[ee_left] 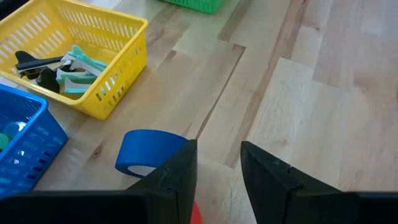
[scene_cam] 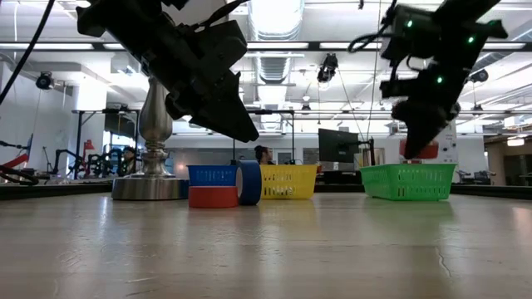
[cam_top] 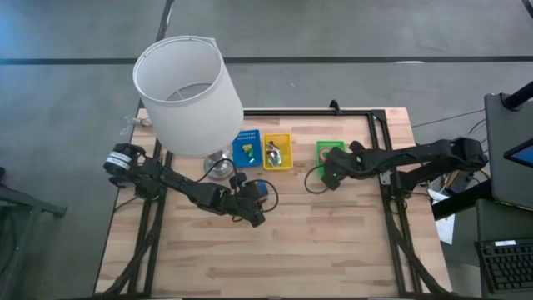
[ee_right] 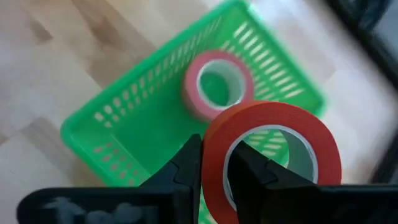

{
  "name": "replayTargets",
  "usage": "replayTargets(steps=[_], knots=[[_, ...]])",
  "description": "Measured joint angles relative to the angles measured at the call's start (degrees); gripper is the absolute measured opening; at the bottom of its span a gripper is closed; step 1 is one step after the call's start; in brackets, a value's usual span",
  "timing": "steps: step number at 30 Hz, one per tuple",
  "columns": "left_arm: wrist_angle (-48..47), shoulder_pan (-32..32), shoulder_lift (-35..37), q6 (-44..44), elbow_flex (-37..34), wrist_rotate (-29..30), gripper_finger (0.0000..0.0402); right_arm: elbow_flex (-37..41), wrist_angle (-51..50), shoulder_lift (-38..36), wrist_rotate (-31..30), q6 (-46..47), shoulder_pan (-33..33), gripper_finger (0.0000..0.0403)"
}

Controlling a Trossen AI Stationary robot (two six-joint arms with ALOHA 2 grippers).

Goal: Pick and place Stapler, Stapler remover, tape
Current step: Put the right red tape into the green bin

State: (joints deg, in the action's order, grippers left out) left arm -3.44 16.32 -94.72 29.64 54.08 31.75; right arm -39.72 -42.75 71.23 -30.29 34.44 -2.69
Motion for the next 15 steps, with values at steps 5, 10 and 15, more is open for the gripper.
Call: replayTargets(steps=[5,10,15], knots=[[0.0,0.0,0.0,0.0,0.0,0.0,0.0126,0.5,4.7,3.7,6.3,-0.3,-0.7,0.0058],[0.0,0.0,0.0,0.0,0.0,0.0,0.0126,-0.1,5.0,6.9,8.4,-1.4,-0.8,0.0069],[0.0,0.0,0.0,0.0,0.0,0.0,0.0126,-0.1,5.0,9.6,11.4,-1.4,-0.8,0.0087]])
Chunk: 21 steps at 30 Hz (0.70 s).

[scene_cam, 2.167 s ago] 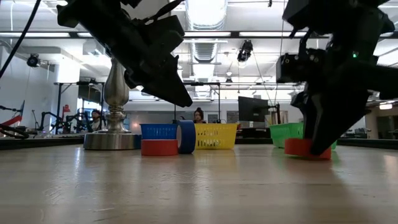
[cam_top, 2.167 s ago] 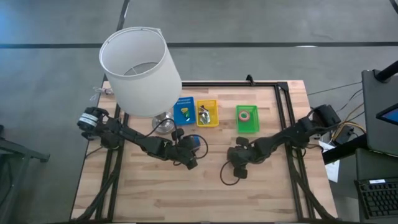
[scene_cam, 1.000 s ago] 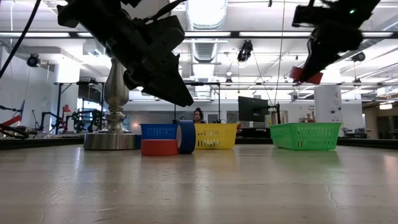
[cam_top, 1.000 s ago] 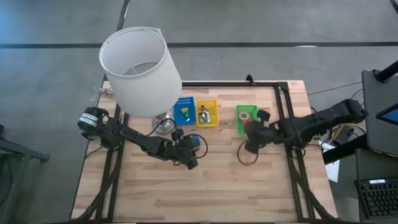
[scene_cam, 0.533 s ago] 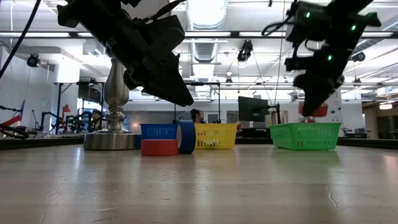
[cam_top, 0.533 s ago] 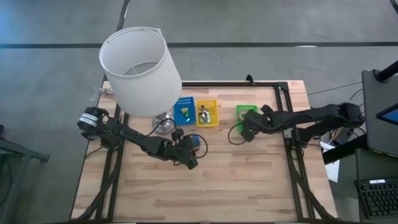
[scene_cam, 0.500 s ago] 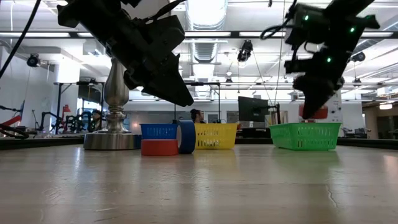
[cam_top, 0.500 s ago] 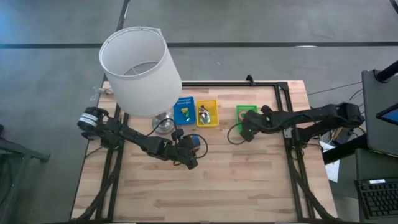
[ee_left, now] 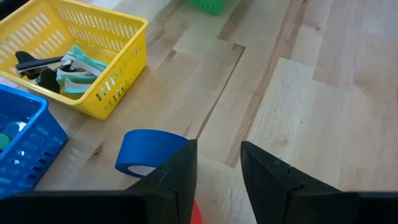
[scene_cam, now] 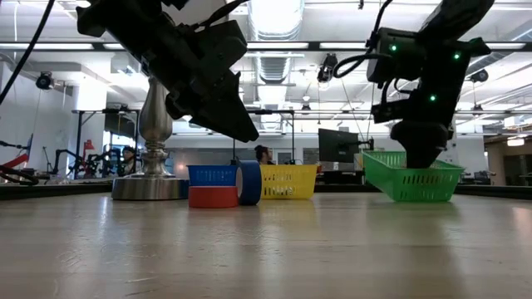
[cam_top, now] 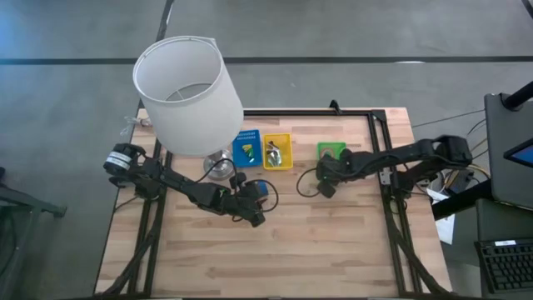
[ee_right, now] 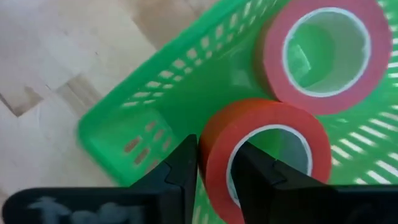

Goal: Pick and place Stapler, Stapler remover, tape
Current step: Put the right red tape into the green bin, then put the blue tape into the green bin

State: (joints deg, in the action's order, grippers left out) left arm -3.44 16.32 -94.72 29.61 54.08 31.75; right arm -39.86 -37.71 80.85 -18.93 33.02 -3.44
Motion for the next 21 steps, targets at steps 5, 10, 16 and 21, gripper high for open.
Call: replayTargets(steps=[5,10,16,21], knots=[[0.0,0.0,0.0,0.0,0.0,0.0,0.0126,0.0,0.3,0.7,-0.2,-0.3,0.0,0.011],[0.0,0.0,0.0,0.0,0.0,0.0,0.0126,0.0,0.3,-1.1,-0.5,-0.6,0.0,0.0133],[0.0,0.0,0.0,0.0,0.0,0.0,0.0126,-0.2,0.2,-5.2,-0.3,-0.7,0.0,0.015],[0.0,0.0,0.0,0.3,0.0,0.0,0.0126,-0.2,0.1,-9.2,-0.2,-0.7,0.0,0.0152]])
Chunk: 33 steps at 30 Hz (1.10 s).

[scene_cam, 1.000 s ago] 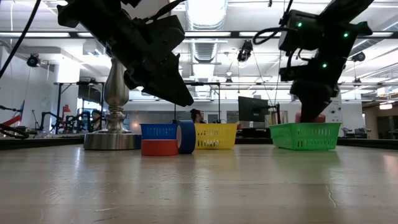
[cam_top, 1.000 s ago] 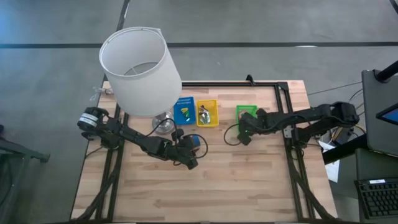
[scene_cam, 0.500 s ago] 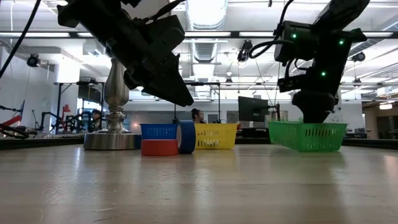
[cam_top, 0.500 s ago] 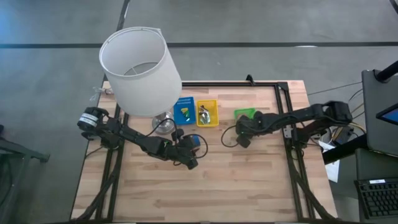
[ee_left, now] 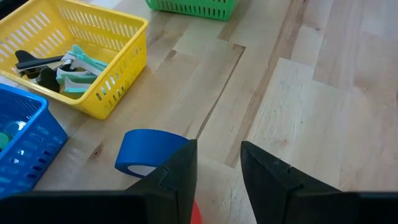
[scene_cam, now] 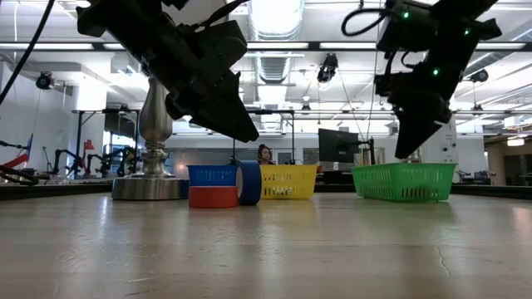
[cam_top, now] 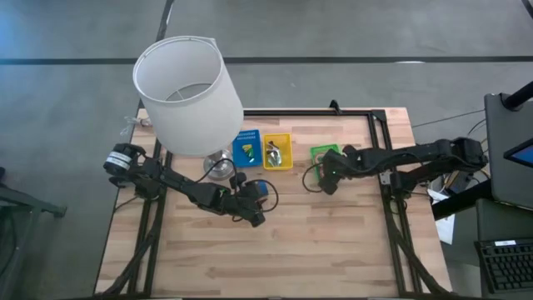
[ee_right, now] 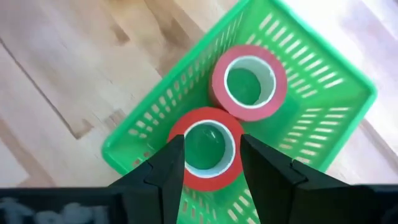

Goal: Pick and place Stapler, Stapler remover, tape
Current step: Put the blue tape into the green bin

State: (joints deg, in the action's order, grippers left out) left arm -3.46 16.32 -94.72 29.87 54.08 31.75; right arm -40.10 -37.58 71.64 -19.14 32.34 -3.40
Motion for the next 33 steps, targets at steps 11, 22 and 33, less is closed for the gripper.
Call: replayTargets(steps=[11,22,33], knots=[[0.0,0.0,0.0,0.1,0.0,0.0,0.0126,0.0,9.0,-3.9,4.3,-0.1,1.3,0.0133],[-2.1,0.0,0.0,-0.7,-0.3,-1.2,0.0126,0.0,18.1,0.8,4.5,-5.9,4.3,0.0138],[-1.9,-0.5,0.0,3.8,-5.5,-1.1,0.0126,0.0,26.5,7.4,6.5,-9.8,4.3,0.0161]])
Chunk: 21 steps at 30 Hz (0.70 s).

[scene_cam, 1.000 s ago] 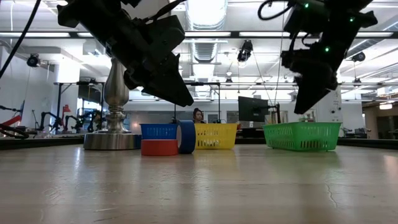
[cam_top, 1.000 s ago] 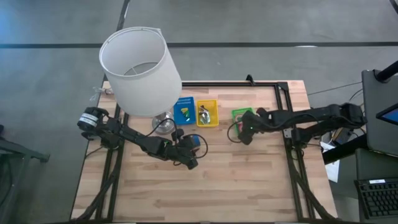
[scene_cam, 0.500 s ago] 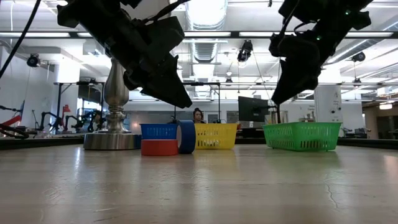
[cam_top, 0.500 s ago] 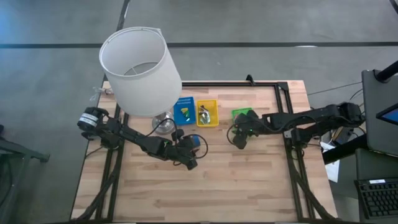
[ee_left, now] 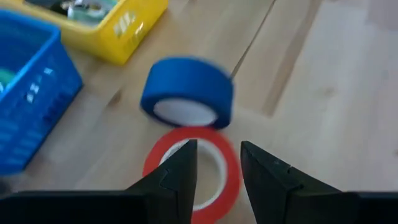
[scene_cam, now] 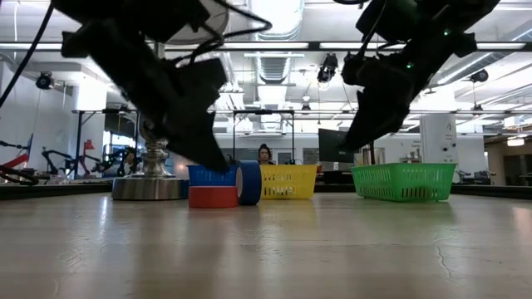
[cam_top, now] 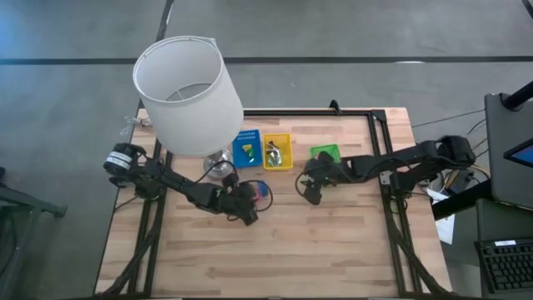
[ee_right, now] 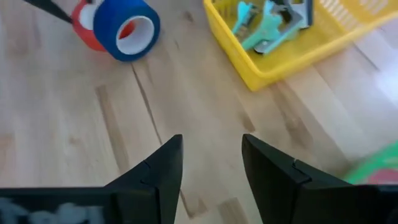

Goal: Pick and place Stapler, Stapler remover, tape
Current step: Put the blue tape into the green bin

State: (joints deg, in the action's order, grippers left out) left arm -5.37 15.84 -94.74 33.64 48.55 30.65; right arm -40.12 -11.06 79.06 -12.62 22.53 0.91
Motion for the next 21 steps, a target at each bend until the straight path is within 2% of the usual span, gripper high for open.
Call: replayTargets(steps=[9,16,21], knots=[[2.4,0.0,0.0,0.9,-3.8,-1.7,0.0126,0.0,8.5,3.7,2.6,-0.3,0.0,0.0184],[4.9,0.1,0.0,-2.0,-4.0,-3.6,0.0126,0.0,17.4,3.7,2.7,-0.1,0.3,0.0189],[6.9,0.1,0.0,-3.6,-4.0,-4.5,0.0124,0.0,23.2,6.5,2.6,0.0,0.6,0.0189]])
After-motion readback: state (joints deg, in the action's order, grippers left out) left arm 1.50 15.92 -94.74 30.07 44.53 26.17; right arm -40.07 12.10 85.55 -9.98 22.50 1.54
